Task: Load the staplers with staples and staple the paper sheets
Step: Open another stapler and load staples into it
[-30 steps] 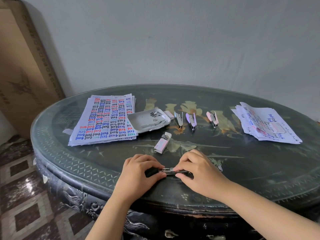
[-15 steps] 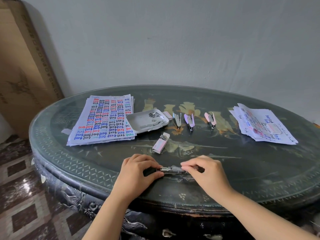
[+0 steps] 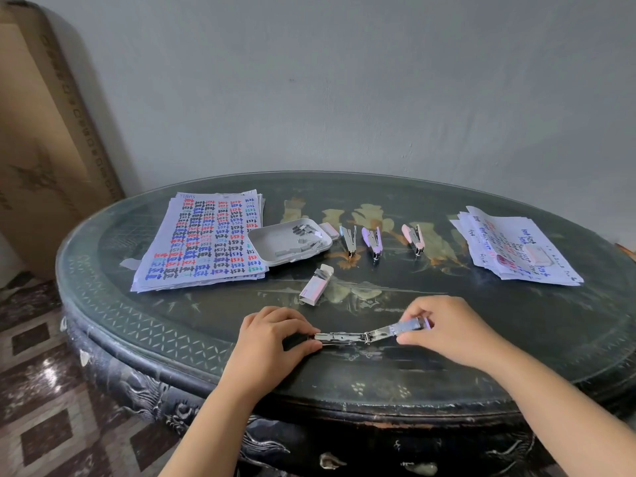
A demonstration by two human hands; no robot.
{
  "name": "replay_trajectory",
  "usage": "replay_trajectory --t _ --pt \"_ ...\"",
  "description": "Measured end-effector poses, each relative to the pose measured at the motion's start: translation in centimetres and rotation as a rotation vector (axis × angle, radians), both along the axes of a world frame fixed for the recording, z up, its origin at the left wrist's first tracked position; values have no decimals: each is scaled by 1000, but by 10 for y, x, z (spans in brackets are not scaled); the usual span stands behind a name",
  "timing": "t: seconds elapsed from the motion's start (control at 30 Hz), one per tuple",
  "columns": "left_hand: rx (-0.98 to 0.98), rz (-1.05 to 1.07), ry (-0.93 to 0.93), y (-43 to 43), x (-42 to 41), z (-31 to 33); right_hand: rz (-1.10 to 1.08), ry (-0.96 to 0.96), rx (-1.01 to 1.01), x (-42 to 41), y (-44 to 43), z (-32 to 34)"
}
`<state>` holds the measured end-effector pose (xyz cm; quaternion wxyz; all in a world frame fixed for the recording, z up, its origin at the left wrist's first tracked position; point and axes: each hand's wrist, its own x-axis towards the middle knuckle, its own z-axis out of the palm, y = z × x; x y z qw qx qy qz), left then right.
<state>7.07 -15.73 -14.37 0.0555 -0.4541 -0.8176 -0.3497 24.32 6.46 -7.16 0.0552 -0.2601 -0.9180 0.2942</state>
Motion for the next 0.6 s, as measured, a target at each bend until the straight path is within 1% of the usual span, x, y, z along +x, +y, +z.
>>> replay_trajectory --t 0.07,0.1,0.17,0.27,0.33,0.4,0.5,0.53,0.6 --pt "1 -3 1 0 0 0 -34 165 -171 -5 -8 2" --pt "-2 -5 2 0 0 0 -25 215 -229 -9 -16 1" --pt "-8 -8 2 0 0 1 32 238 -259 -20 -33 -9" --pt "-11 2 -3 -2 1 3 151 201 -170 -33 -50 -30" --pt "-39 -6 -21 -3 0 6 183 217 -115 -34 -52 -37" --pt "-74 -34 -63 -4 -2 9 172 258 -94 -29 -49 -42" --pt "-191 -105 -117 -6 -5 16 136 354 102 -23 -45 -55" --pt "-234 -131 -118 -6 -5 17 129 383 137 -23 -45 -59" --pt "-263 -144 -91 -6 -5 17 104 396 74 -23 -50 -60"
